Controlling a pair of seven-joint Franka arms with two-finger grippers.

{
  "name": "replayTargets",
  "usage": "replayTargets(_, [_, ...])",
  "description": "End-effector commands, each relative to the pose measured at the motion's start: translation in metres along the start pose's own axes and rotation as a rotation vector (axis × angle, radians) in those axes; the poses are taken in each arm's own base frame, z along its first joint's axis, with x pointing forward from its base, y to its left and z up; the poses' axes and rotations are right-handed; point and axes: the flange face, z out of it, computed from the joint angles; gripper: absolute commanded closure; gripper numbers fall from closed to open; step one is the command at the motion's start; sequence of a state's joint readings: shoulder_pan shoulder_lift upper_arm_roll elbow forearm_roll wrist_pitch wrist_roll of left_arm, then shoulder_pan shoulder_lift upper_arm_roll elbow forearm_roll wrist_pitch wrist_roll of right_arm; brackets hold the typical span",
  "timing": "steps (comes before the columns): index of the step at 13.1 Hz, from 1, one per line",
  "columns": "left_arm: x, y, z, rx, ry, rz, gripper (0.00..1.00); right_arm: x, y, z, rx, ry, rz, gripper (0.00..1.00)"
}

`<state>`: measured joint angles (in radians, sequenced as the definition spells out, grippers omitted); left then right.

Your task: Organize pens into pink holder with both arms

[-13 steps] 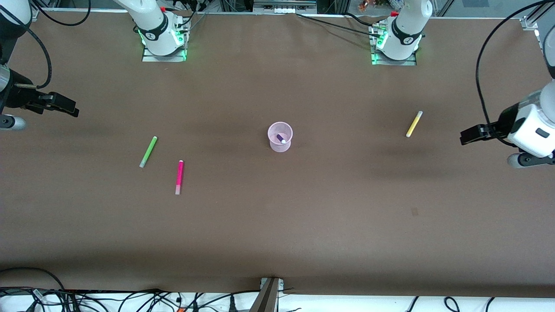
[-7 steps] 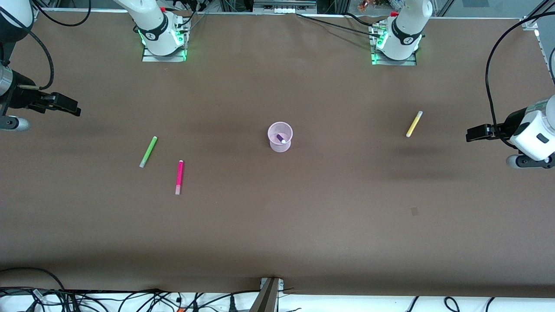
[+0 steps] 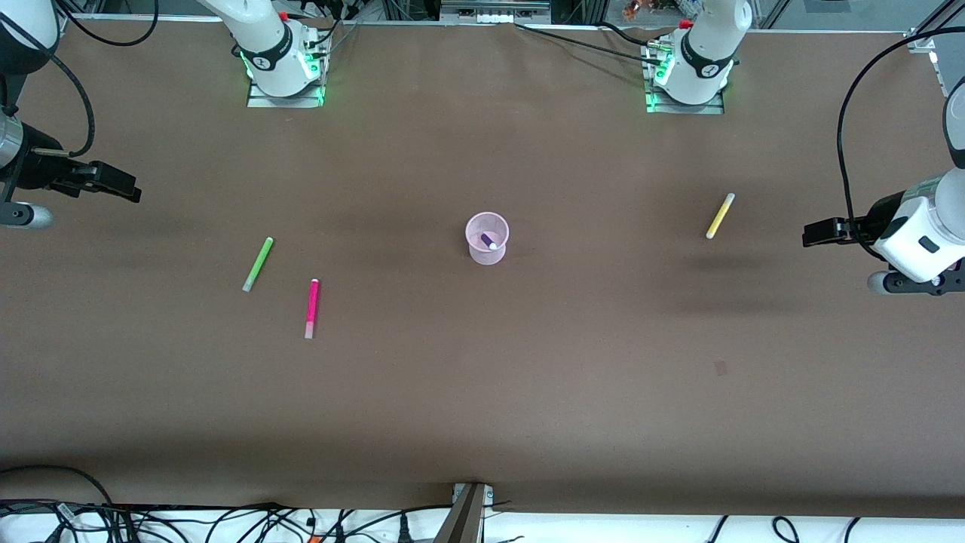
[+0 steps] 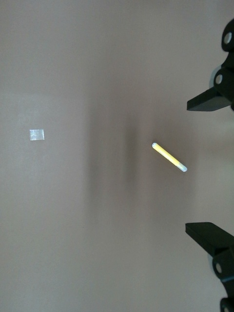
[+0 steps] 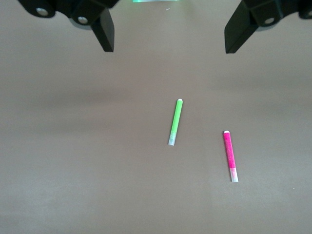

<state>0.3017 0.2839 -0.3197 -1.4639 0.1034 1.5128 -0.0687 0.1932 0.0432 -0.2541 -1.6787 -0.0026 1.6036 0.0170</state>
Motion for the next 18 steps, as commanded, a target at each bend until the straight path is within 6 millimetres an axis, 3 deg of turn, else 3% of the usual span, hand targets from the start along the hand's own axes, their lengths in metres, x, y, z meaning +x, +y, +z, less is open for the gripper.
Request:
replayTargets(1, [0.000, 0.004, 0.000, -0.020, 0.008, 0.028, 0.00, -0.002, 0.003, -0.001, 0.021, -0.006, -0.004, 0.00])
replayTargets(14, [0.000, 0.004, 0.001, -0.019, 0.007, 0.028, 0.00, -0.002, 0.009, 0.000, 0.024, -0.008, 0.008, 0.00])
replayTargets(16, [0.000, 0.004, 0.001, -0.019, 0.006, 0.028, 0.00, 0.003, 0.008, 0.008, 0.019, -0.022, 0.007, 0.00])
replayTargets(18, [0.000, 0.004, 0.001, -0.019, 0.006, 0.028, 0.00, 0.006, 0.008, 0.008, 0.015, -0.013, -0.066, 0.00])
